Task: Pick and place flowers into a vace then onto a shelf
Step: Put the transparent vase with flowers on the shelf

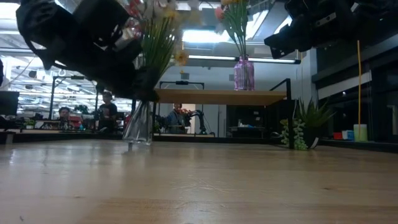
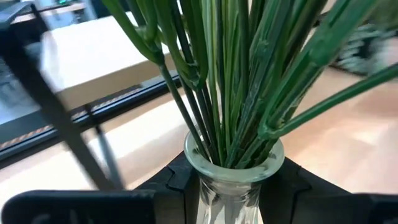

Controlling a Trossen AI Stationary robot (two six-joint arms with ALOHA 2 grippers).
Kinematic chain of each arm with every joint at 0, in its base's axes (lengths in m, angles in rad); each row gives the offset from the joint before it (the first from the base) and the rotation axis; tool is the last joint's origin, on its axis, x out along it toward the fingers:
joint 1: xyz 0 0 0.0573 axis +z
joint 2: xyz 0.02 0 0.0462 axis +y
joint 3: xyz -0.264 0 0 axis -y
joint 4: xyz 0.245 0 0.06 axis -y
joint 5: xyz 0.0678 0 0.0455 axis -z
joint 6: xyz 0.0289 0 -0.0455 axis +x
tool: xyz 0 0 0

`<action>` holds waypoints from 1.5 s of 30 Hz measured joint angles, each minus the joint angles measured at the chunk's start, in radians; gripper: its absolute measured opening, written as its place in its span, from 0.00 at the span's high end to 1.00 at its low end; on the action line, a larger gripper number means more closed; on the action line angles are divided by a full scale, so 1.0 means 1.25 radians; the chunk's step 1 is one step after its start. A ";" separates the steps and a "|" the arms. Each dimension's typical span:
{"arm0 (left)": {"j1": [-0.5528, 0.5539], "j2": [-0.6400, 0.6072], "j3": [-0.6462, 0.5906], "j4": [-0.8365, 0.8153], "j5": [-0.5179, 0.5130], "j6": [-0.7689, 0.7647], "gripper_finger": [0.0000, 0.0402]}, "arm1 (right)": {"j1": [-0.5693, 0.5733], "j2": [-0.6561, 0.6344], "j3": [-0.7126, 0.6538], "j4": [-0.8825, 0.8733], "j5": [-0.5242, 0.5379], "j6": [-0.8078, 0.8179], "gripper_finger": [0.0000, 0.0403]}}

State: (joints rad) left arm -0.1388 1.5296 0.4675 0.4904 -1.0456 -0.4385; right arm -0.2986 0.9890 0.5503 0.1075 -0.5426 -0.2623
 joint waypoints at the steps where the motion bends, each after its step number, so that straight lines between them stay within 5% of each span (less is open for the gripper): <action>1: -0.009 0.000 0.000 0.016 0.004 0.012 0.73 | 0.000 0.000 0.000 0.000 0.000 0.012 0.99; 7: -0.055 -0.026 0.012 0.072 0.079 0.088 0.73 | 0.015 -0.001 0.000 0.006 0.000 0.039 0.99; 23: -0.093 -0.208 0.023 0.066 0.098 0.181 0.73 | 0.120 -0.001 0.000 0.011 0.000 0.040 0.99; 35: -0.030 -0.238 0.084 0.059 0.122 0.249 0.73 | 0.138 -0.001 0.000 0.020 0.000 0.039 0.99; 45: 0.071 -0.238 0.291 -0.255 0.136 0.257 0.73 | 0.138 -0.001 0.000 0.019 0.000 0.040 0.99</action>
State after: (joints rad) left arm -0.0498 1.2316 0.8310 0.1716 -0.8751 -0.1169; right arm -0.1265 0.9882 0.5499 0.1318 -0.5423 -0.2125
